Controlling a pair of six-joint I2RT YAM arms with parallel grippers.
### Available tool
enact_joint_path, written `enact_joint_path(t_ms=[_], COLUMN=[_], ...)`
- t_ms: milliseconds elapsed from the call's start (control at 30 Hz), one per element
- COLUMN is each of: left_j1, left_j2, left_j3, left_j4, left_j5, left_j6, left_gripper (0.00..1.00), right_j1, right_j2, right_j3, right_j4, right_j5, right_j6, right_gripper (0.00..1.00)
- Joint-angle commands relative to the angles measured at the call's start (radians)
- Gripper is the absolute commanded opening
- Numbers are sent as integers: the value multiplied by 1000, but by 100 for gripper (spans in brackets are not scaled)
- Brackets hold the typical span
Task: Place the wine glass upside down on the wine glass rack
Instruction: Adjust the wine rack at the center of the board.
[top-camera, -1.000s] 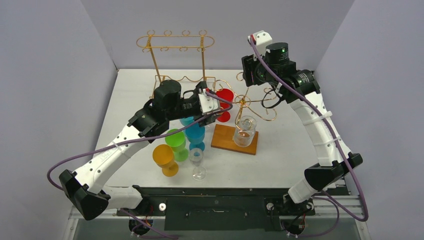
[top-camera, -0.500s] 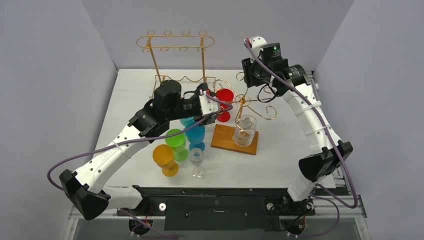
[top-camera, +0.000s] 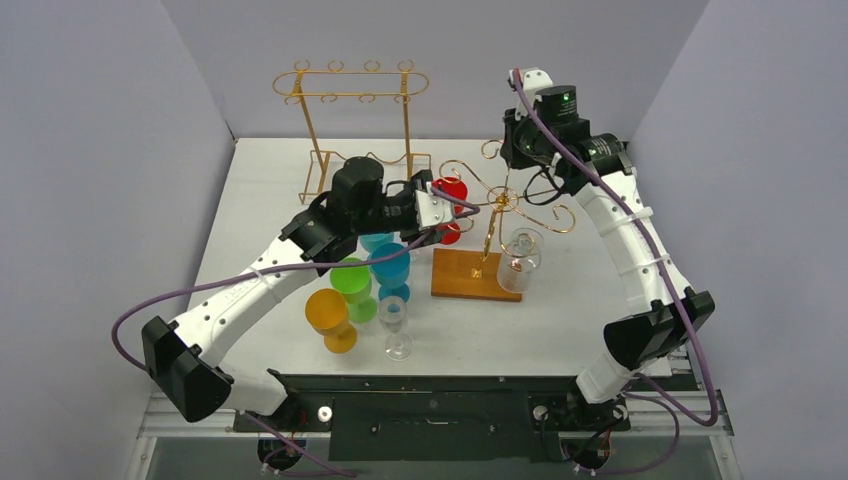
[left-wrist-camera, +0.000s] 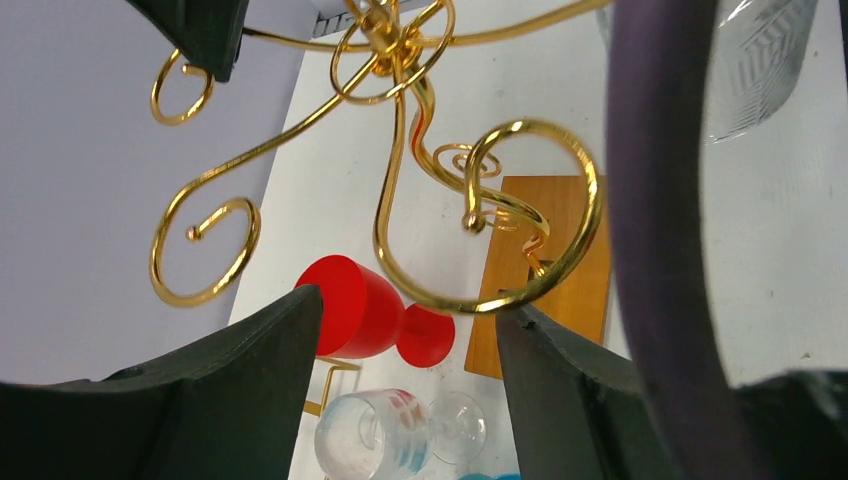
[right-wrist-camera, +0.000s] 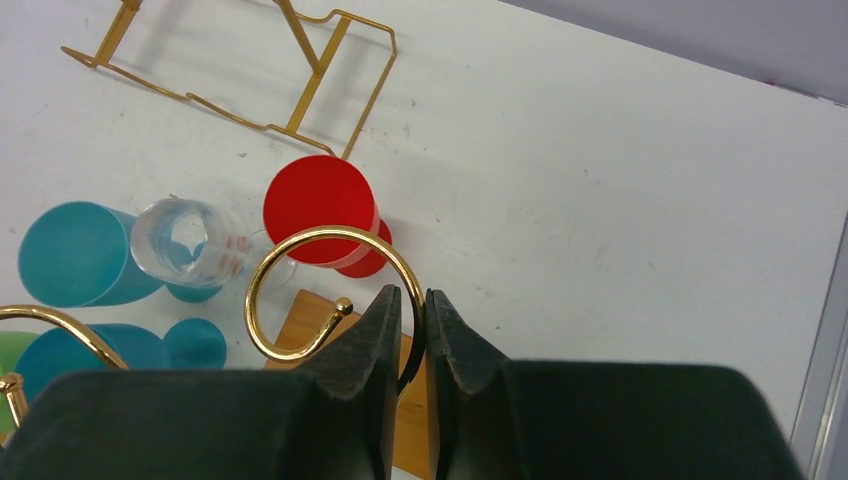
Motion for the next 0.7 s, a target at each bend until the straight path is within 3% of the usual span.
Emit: enact_joint_path(t_ms=[0,300,667], left_j1=[2,2,-27], left_j2=[39,108,12], left_j3=[93,195,148], left_j4=[65,70,7], left_j5=[-31,-17,32], left_j6=[6,-58,-88], left_gripper=[61,61,67], right_j1=[-65,-71,44], right_j2=[-77,-106,-50], right_j3=[-24,-51,62], right_j4=[34,65,36], right_j5=[39,105,214], right_j6=[-9,47,56], right_gripper=[0,0,0])
